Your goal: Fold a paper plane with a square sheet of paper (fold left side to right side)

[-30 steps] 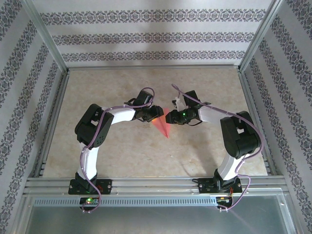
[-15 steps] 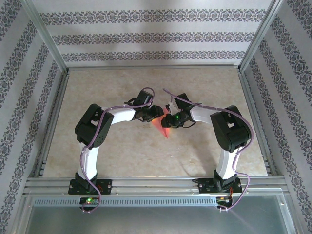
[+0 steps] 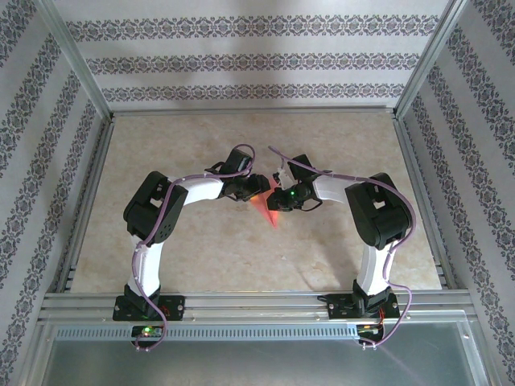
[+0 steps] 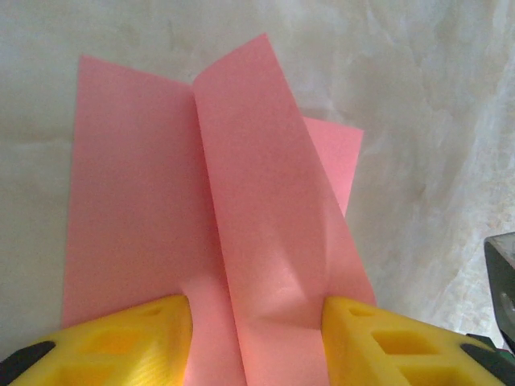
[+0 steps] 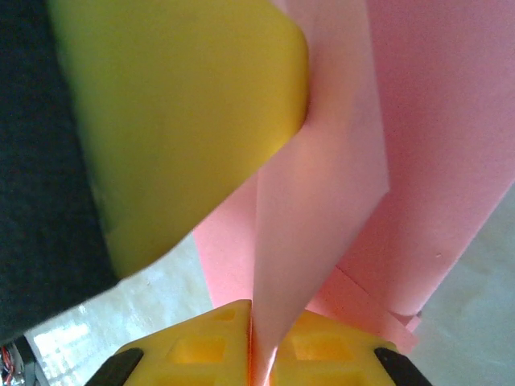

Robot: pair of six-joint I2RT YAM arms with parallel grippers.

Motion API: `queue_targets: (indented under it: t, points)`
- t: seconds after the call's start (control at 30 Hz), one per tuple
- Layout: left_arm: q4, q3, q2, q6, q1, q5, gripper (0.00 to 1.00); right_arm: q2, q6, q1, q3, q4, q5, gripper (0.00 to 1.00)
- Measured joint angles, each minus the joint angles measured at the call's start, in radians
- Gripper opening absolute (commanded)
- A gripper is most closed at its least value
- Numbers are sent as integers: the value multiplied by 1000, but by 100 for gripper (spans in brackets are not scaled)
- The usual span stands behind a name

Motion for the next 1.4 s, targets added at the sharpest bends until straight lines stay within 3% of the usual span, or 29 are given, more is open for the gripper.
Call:
queue_targets:
  t: [0.17,0.33,0.6,0.9,1.4]
  points:
    - [0,0,0,0,0,0,48,1,-1,-13,-9,11,-16,13]
    - [-1,0,0,0,0,-3,48,0,-2,-27,-27,24,-35,25]
    - [-2,0,0,0,0,-4,48,-90,8,-47,-53,25,-61,35]
    - [-2,0,0,0,0,-4,48,-136,14,-122,-64,26,-76,34]
    - [-2,0,0,0,0,-4,48,-63,79,-113,-61,85,-102,30]
